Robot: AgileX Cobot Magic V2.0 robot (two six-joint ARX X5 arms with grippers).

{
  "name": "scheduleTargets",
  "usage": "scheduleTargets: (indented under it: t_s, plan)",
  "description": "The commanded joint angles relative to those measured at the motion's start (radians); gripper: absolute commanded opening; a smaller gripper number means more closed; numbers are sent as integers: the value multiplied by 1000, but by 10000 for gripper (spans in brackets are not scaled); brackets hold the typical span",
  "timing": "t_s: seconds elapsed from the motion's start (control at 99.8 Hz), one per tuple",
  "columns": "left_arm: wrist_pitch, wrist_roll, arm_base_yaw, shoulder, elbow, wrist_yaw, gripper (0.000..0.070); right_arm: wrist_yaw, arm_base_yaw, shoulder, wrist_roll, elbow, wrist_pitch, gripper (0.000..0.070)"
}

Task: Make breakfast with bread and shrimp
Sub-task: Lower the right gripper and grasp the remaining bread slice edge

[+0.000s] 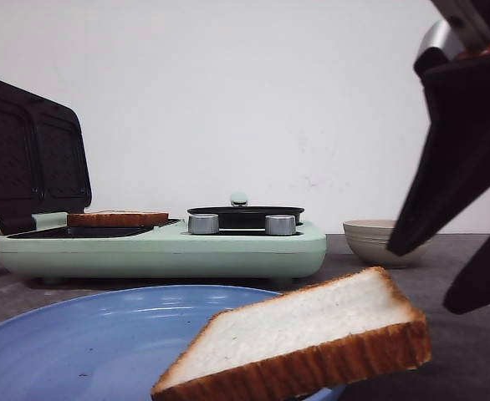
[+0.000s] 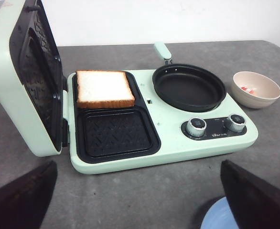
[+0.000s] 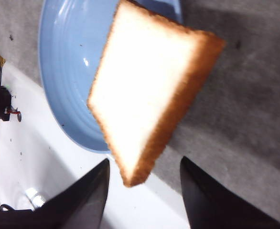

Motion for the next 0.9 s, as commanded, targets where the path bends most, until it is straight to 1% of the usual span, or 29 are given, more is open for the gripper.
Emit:
scheduleTargets:
  t_s: [0.0, 0.401, 0.531, 0.891]
  plan:
    - [7, 9, -1, 2, 3, 1, 678, 14, 16, 24, 14, 13, 6, 287]
    - [7, 17, -1, 2, 3, 1, 678, 11, 42, 125, 14, 13, 72, 288]
    - [7, 22, -1, 2, 3, 1, 678, -18, 42, 145, 15, 13, 104, 287]
    - [8, 26, -1, 2, 3, 1, 678, -40, 45, 196, 15, 13, 141, 287]
